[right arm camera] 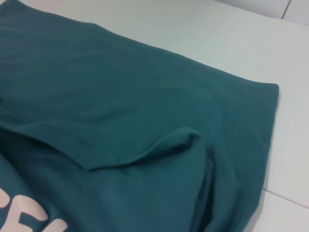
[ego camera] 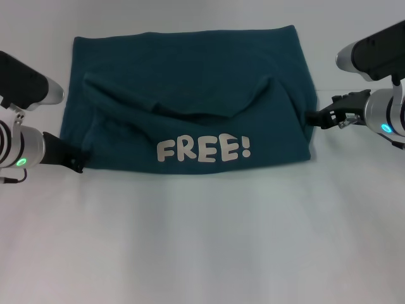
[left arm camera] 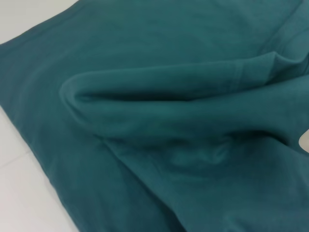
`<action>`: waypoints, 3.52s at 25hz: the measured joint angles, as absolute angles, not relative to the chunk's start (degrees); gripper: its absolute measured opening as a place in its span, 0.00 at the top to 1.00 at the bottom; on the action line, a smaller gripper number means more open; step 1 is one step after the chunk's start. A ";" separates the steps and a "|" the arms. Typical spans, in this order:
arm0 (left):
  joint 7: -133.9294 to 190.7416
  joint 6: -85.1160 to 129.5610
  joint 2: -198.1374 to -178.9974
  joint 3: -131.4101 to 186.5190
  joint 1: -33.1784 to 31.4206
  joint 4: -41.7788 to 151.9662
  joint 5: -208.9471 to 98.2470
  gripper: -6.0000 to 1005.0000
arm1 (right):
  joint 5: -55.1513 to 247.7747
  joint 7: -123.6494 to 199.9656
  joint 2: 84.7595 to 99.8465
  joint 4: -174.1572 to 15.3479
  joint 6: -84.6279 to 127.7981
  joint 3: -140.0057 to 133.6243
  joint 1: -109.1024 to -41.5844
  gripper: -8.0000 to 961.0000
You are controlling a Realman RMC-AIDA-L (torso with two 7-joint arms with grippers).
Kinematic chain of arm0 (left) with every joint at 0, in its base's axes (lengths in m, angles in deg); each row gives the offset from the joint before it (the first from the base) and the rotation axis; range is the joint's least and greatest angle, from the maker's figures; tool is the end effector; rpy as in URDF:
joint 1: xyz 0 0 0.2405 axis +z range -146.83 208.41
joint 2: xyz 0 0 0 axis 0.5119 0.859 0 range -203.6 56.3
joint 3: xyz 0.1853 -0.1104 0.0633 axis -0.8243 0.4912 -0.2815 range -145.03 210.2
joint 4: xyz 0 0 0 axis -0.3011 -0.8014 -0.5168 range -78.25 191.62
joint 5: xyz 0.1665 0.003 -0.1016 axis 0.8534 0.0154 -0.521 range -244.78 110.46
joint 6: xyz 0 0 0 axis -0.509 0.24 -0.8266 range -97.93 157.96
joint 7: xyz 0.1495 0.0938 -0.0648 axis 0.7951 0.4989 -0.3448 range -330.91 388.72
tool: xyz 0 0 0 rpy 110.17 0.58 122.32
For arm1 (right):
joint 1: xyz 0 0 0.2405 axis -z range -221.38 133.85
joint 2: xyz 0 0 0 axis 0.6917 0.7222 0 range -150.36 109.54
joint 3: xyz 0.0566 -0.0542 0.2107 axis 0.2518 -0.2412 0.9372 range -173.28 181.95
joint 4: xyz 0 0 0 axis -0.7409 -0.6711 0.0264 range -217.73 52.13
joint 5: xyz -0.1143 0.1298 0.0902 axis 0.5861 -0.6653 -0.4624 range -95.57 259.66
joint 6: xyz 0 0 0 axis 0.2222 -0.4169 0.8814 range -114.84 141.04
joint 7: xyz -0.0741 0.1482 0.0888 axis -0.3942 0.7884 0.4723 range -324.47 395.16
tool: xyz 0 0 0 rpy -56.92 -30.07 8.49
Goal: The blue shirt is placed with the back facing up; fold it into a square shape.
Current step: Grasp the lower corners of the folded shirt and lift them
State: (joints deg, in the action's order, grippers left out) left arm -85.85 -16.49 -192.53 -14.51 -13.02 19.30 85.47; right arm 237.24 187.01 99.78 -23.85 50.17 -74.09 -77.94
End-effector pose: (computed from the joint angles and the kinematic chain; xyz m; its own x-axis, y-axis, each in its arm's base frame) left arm -0.2787 0.4288 -0.0083 0.7898 0.6085 0.0775 0.4849 -0.5419 -0.6865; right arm 0.2130 0.4434 -0.0046 0.8015 -0.5381 -0.2611 -0.5111 -0.3895 -0.7662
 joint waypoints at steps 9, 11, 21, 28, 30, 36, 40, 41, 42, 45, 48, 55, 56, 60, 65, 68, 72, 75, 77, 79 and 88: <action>-85.94 -16.16 -192.80 -14.63 -13.36 19.12 85.89 0.94 | 234.91 189.57 99.60 -18.70 60.31 -72.79 -78.41 0.38; -85.76 -16.08 -192.81 -14.65 -13.35 18.95 85.90 0.94 | 235.44 191.26 99.51 -16.95 63.38 -72.47 -78.50 0.40; -84.95 -15.76 -192.93 -14.70 -12.95 18.55 85.93 0.94 | 237.09 192.98 99.51 -18.01 67.39 -70.69 -78.74 0.44; -84.24 -15.72 -192.98 -14.69 -12.86 18.79 85.95 0.94 | 236.30 192.54 99.64 -23.41 63.70 -70.57 -79.57 0.34; -84.22 -15.72 -192.99 -14.70 -12.79 18.84 85.95 0.94 | 235.33 192.26 99.59 -25.06 62.45 -70.68 -79.99 0.34; -84.21 -15.72 -193.10 -14.70 -12.29 18.71 85.94 0.94 | 232.57 190.23 99.48 -29.37 59.95 -70.34 -81.45 0.34; -84.15 -15.74 -193.10 -14.69 -12.18 18.65 85.94 0.94 | 232.41 190.00 99.47 -31.17 58.63 -70.29 -82.13 0.35; -84.11 -15.73 -193.10 -14.70 -12.18 18.64 85.94 0.94 | 232.39 189.98 99.47 -31.83 58.19 -70.29 -82.35 0.36; -84.05 -15.73 -193.10 -14.70 -12.18 18.64 85.94 0.94 | 232.36 189.97 99.47 -32.31 57.79 -70.28 -82.54 0.36; -83.58 -15.70 -193.11 -14.70 -12.18 18.63 85.87 0.94 | 232.34 189.95 99.47 -33.97 56.34 -70.23 -83.14 0.37; -83.41 -15.68 -193.15 -14.70 -12.19 18.62 85.83 0.94 | 232.33 189.94 99.47 -35.41 54.65 -70.38 -83.61 0.37; -83.42 -15.68 -193.18 -14.70 -12.28 18.62 85.94 0.94 | 232.21 189.32 99.47 -38.08 53.46 -70.23 -85.18 0.53; -83.42 -15.67 -193.19 -14.70 -12.27 18.62 85.95 0.94 | 232.19 189.32 99.48 -38.37 53.33 -70.24 -85.37 0.57; -83.36 -15.21 -193.19 -14.70 -12.25 18.73 85.94 0.94 | 232.14 189.33 99.48 -39.35 52.80 -70.54 -86.10 0.73; -83.30 -14.99 -193.18 -14.70 -12.23 18.86 85.94 0.94 | 232.17 188.85 99.50 -39.62 52.52 -70.73 -86.23 0.82; -83.08 -14.92 -193.18 -14.70 -12.21 18.92 85.94 0.94 | 232.13 187.84 99.72 -39.47 52.27 -70.81 -86.05 0.86; -82.93 -14.89 -193.18 -14.70 -12.12 18.98 85.94 0.94 | 231.09 187.95 99.73 -37.85 52.91 -70.51 -85.71 0.91; -82.92 -14.88 -193.25 -14.69 -12.08 18.98 85.94 0.94 | 229.29 188.15 99.53 -34.65 55.43 -69.92 -85.00 0.95; -82.91 -14.89 -193.26 -14.70 -12.04 18.98 85.94 0.94 | 228.89 188.19 99.48 -32.42 57.33 -69.76 -84.38 0.96; -82.90 -14.88 -193.27 -14.70 -12.02 18.98 85.94 0.94 | 229.12 188.30 99.47 -31.41 58.50 -69.75 -84.05 0.96; -82.90 -15.48 -193.27 -14.69 -11.90 18.85 85.94 0.94 | 230.91 188.48 99.76 -29.98 60.93 -70.33 -82.06 0.97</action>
State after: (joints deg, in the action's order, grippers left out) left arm -82.90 -15.48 -193.27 -14.69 -11.90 18.85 85.94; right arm 230.91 188.48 99.76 -29.98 60.93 -70.33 -82.06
